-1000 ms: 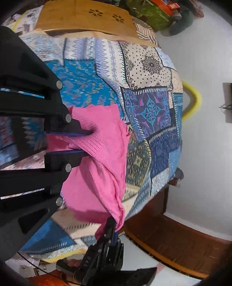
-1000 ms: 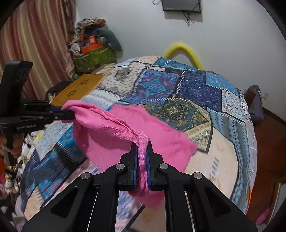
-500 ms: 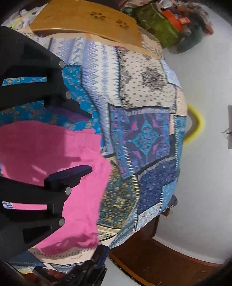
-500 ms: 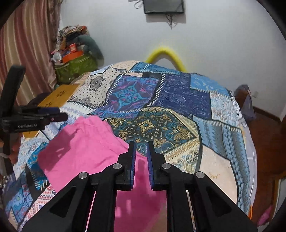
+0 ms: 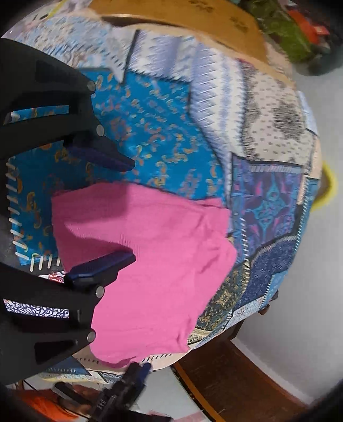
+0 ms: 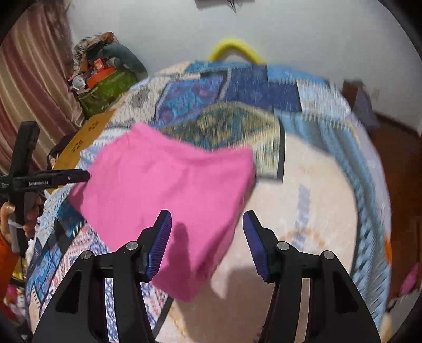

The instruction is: Fold small clothes

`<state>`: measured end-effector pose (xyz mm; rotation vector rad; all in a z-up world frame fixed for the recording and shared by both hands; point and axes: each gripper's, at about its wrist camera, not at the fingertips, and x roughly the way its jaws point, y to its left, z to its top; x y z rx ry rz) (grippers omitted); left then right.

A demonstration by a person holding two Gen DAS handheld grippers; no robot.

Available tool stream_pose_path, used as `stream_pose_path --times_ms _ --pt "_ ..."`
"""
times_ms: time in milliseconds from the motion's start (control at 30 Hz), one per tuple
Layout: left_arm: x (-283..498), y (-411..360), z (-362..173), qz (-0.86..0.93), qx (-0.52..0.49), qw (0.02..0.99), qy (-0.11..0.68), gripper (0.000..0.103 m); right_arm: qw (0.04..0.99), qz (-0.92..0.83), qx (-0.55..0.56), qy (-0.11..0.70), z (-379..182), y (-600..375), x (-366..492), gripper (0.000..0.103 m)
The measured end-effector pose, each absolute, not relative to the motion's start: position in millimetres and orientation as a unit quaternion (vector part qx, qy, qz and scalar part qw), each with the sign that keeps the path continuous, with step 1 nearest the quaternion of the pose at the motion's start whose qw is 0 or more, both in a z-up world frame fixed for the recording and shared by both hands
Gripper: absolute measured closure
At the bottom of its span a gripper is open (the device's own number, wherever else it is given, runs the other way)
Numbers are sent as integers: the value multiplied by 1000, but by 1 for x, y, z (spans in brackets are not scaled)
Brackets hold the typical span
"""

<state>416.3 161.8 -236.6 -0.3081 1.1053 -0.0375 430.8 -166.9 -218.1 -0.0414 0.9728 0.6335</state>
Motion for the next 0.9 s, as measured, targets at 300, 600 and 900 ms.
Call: stream_pose_path --times_ms 300,600,900 --pt "441 159 -253 -56 -220 828 512 41 813 314 58 486 -243 -160 450 49" --pt "439 142 -238 -82 -197 849 484 81 808 328 85 483 -243 -148 458 91" --pt "372 127 -156 -95 -147 891 419 82 832 364 58 414 -173 -150 404 93"
